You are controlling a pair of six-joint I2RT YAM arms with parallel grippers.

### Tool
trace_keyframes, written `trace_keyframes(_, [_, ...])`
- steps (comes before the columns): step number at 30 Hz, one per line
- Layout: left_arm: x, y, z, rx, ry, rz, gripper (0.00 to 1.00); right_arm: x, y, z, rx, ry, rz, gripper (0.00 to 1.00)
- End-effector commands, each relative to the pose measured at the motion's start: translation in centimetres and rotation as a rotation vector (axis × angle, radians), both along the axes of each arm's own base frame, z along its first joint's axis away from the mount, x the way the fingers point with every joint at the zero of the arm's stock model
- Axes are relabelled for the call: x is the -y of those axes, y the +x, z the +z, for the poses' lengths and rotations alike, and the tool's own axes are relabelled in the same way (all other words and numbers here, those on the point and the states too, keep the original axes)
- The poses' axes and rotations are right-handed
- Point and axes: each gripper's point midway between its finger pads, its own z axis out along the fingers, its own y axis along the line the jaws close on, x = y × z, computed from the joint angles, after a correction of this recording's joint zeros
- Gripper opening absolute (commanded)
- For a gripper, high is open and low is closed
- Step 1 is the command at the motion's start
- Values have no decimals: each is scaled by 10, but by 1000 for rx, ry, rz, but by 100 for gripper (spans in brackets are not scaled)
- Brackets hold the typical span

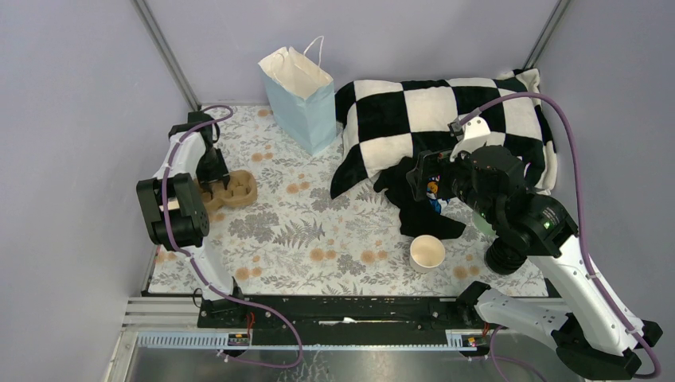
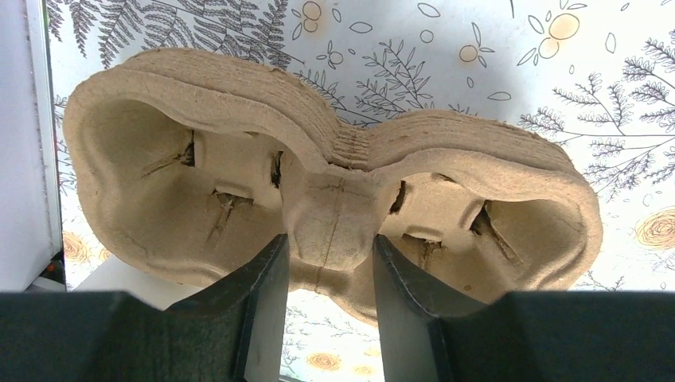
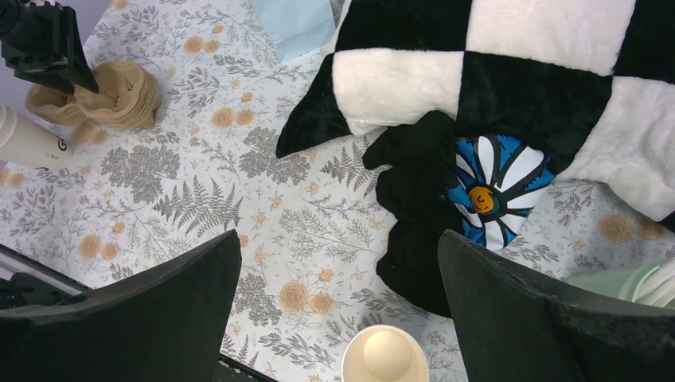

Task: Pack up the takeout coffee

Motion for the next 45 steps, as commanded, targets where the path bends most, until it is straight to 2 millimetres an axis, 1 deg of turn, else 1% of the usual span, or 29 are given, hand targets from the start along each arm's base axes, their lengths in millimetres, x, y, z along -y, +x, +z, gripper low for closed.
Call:
trace_keyframes(1, [-10,11,37,97,54,10,32,-9,2,10,26,37,27,100])
trace_keyframes(10, [-13,6,57,110,78,40,25,-11,1,9,20,42,34,100])
trace_keyframes(14, [-10,9,65,135,66,50,21,-13,1,10,17,44,42,100])
trace_keyframes(16, [-10,10,66,135,66,52,22,-14,1,10,18,46,45,100])
trace_keyframes(17, [-9,9,64,128,62,47,27,-14,1,10,17,46,45,100])
trace_keyframes(18, [-9,8,59,115,59,45,36,-14,1,10,17,47,47,100])
trace_keyframes(19, [-8,7,53,98,52,43,47,-14,1,10,16,47,46,100])
trace_keyframes(20, [-7,5,47,78,46,41,57,-14,1,11,18,51,46,100])
trace_keyframes(21, [-8,4,40,64,42,43,61,-14,1,11,17,52,44,100])
trace_keyframes(22, [-8,3,35,54,42,43,63,-14,1,11,18,52,43,100])
trace_keyframes(25, [-9,3,23,29,33,46,64,-12,0,12,21,54,40,100])
trace_keyframes(29, [-13,3,20,30,34,49,64,-11,0,11,20,48,35,100])
trace_keyframes(33, [-13,2,10,18,8,47,65,-12,1,12,21,52,34,100])
trace_keyframes(45, [-16,9,0,7,6,46,61,-10,1,11,20,45,30,100])
